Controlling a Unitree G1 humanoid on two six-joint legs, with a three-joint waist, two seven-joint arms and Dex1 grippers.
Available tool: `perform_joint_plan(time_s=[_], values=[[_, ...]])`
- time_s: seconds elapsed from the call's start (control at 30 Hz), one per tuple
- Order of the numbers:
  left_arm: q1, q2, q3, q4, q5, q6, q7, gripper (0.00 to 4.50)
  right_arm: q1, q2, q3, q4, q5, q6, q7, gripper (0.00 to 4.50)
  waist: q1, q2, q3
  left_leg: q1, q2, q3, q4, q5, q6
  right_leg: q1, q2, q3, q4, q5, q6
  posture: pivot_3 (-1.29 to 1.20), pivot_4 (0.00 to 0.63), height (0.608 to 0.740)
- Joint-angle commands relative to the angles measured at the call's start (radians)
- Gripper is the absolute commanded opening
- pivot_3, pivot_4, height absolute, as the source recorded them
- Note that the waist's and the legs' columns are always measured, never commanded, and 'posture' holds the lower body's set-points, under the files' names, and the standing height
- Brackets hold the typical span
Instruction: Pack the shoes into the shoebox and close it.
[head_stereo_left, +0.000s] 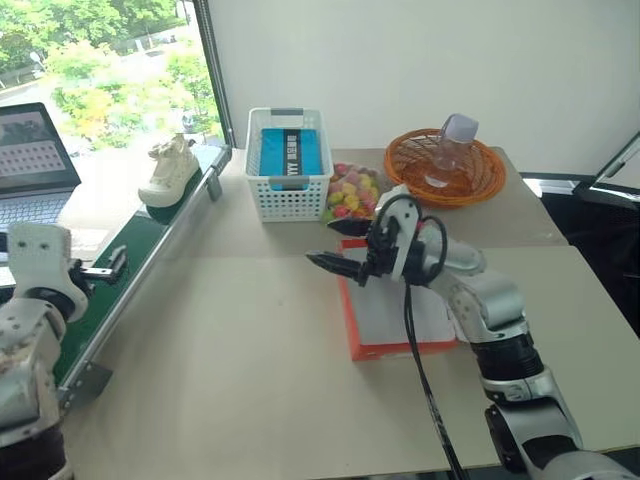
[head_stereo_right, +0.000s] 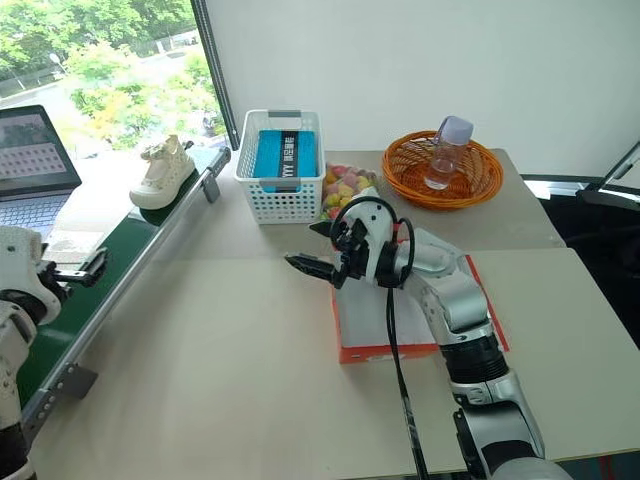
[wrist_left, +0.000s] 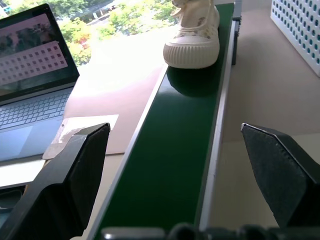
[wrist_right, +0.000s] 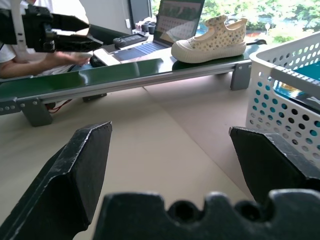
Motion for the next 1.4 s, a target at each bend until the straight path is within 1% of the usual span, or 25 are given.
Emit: perform_joint_plan(time_s=[0.03, 0.13, 0.27, 0.53, 0.7, 0.8, 0.87, 0.97, 1.03, 1.07, 1.17, 1.2, 1.23, 1.3, 1.33, 1.37, 1.4], values=[[-0.063, 0.047, -0.026, 0.139, 0.003, -0.102, -0.045, 4.5, -0.014, -0.005, 0.007, -0.028, -0.026, -0.036, 0.008, 4.48, -0.001, 0.0, 0.0, 0.0, 0.0, 0.0, 0.0, 0.0, 0.0, 0.0, -0.001, 0.0, 0.0, 0.0, 0.0, 0.0, 0.15, 0.74], [-0.115, 0.073, -0.057, 0.264, 0.003, -0.187, -0.094, 4.5, 0.005, -0.03, 0.009, -0.016, -0.065, -0.05, 0.002, 4.48, 0.001, 0.0, 0.0, 0.0, 0.0, 0.001, 0.0, 0.0, 0.0, -0.001, -0.001, 0.0, 0.0, 0.0, 0.0, 0.0, 0.15, 0.74], [-0.174, 0.099, -0.072, 0.401, -0.001, -0.283, -0.14, 4.5, 0.026, -0.069, -0.008, 0.003, -0.13, -0.046, -0.053, 4.48, 0.0, -0.001, 0.0, -0.001, 0.0, 0.001, 0.0, 0.0, 0.0, -0.001, -0.001, -0.001, 0.0, 0.0, 0.0, 0.0, 0.15, 0.74], [-0.236, 0.148, -0.112, 0.632, 0.015, -0.432, -0.208, 4.5, 0.091, -0.117, -0.053, -0.053, -0.147, -0.019, -0.096, 4.48, -0.003, -0.001, 0.0, -0.002, 0.0, 0.002, 0.0, 0.0, 0.0, -0.004, -0.001, 0.0, 0.001, 0.0, -0.001, 0.0, 0.15, 0.74], [-0.288, 0.157, -0.157, 0.713, 0.009, -0.459, -0.249, 4.5, 0.122, -0.13, -0.066, -0.095, -0.143, -0.001, -0.116, 4.48, -0.001, -0.001, 0.0, -0.002, 0.0, 0.002, 0.0, 0.0, -0.001, -0.004, -0.001, 0.0, 0.001, 0.0, -0.001, 0.0, 0.15, 0.74], [-0.327, 0.155, -0.203, 0.811, 0.025, -0.47, -0.284, 4.5, 0.123, -0.131, -0.068, -0.101, -0.145, 0.008, -0.126, 4.48, 0.001, -0.001, 0.0, -0.002, 0.0, 0.002, 0.0, 0.0, -0.001, -0.004, -0.001, 0.0, 0.002, 0.0, -0.001, 0.0, 0.15, 0.74], [-0.338, 0.154, -0.213, 0.844, 0.02, -0.475, -0.303, 4.5, 0.125, -0.133, -0.069, -0.106, -0.143, 0.011, -0.13, 4.48, 0.0, -0.001, 0.0, -0.002, 0.0, 0.002, 0.0, 0.0, -0.001, -0.004, -0.001, 0.0, 0.001, 0.0, -0.001, 0.0, 0.15, 0.74], [-0.354, 0.154, -0.249, 0.89, 0.045, -0.46, -0.296, 4.5, 0.117, -0.136, -0.069, -0.102, -0.147, 0.014, -0.135, 4.48, 0.0, -0.001, 0.0, -0.003, 0.0, 0.002, 0.0, 0.0, -0.001, -0.005, -0.001, 0.0, 0.001, 0.0, -0.001, 0.0, 0.15, 0.74], [-0.365, 0.148, -0.259, 0.917, 0.055, -0.446, -0.282, 3.98, 0.106, -0.138, -0.07, -0.095, -0.15, 0.018, -0.139, 4.5, 0.003, -0.001, 0.0, -0.003, 0.0, 0.002, 0.0, 0.0, -0.001, -0.005, -0.001, 0.0, 0.003, 0.0, -0.001, 0.0, 0.15, 0.74], [-0.369, 0.141, -0.26, 0.926, 0.054, -0.442, -0.279, 3.81, 0.101, -0.14, -0.068, -0.087, -0.155, 0.018, -0.14, 4.5, 0.005, -0.001, 0.0, -0.003, 0.0, 0.002, 0.0, 0.001, -0.001, -0.004, 0.0, 0.0, 0.003, 0.0, -0.001, 0.0, 0.15, 0.74], [-0.374, 0.121, -0.245, 0.92, 0.033, -0.431, -0.271, 2.67, 0.096, -0.148, -0.067, -0.076, -0.166, 0.019, -0.141, 4.5, 0.014, -0.001, 0.0, -0.002, 0.0, 0.002, 0.0, 0.001, -0.001, -0.004, -0.001, 0.0, 0.003, 0.0, 0.0, 0.0, 0.15, 0.74], [-0.373, 0.116, -0.24, 0.907, 0.024, -0.424, -0.27, 2.41, 0.096, -0.149, -0.067, -0.077, -0.166, 0.021, -0.141, 4.5, 0.017, -0.001, 0.0, -0.002, 0.0, 0.002, 0.0, 0.001, -0.002, -0.004, -0.001, 0.0, 0.004, 0.0, 0.0, 0.0, 0.15, 0.74], [-0.372, 0.111, -0.236, 0.894, 0.016, -0.416, -0.268, 1.98, 0.096, -0.15, -0.068, -0.078, -0.166, 0.022, -0.141, 4.5, 0.019, -0.001, 0.0, -0.002, 0.0, 0.002, 0.001, 0.001, -0.002, -0.004, -0.001, 0.0, 0.004, 0.0, 0.0, 0.0, 0.15, 0.74], [-0.367, 0.103, -0.227, 0.862, 0.004, -0.403, -0.263, 1.32, 0.095, -0.15, -0.068, -0.08, -0.165, 0.027, -0.142, 4.5, 0.021, -0.001, 0.0, -0.002, 0.0, 0.002, 0.001, 0.001, -0.002, -0.004, -0.001, 0.0, 0.004, 0.0, -0.001, 0.0, 0.15, 0.74], [-0.363, 0.101, -0.224, 0.845, 0.002, -0.402, -0.256, 1.05, 0.095, -0.152, -0.067, -0.082, -0.164, 0.03, -0.142, 4.5, 0.021, -0.001, 0.0, -0.002, 0.0, 0.002, 0.001, 0.002, -0.002, -0.004, -0.001, 0.0, 0.004, 0.0, -0.001, 0.0, 0.15, 0.74], [-0.357, 0.102, -0.228, 0.83, 0.014, -0.414, -0.24, 0.61, 0.097, -0.154, -0.065, -0.086, -0.163, 0.034, -0.141, 4.5, 0.022, -0.001, 0.0, -0.002, 0.0, 0.002, 0.001, 0.002, -0.002, -0.004, -0.001, 0.0, 0.005, 0.0, -0.001, 0.0, 0.15, 0.74], [-0.36, 0.101, -0.228, 0.82, 0.025, -0.417, -0.211, 0.34, 0.098, -0.155, -0.064, -0.089, -0.162, 0.037, -0.139, 4.5, 0.023, -0.001, 0.0, -0.002, 0.0, 0.001, 0.001, 0.002, -0.003, -0.004, -0.001, 0.0, 0.005, 0.0, -0.001, 0.0, 0.15, 0.74]])
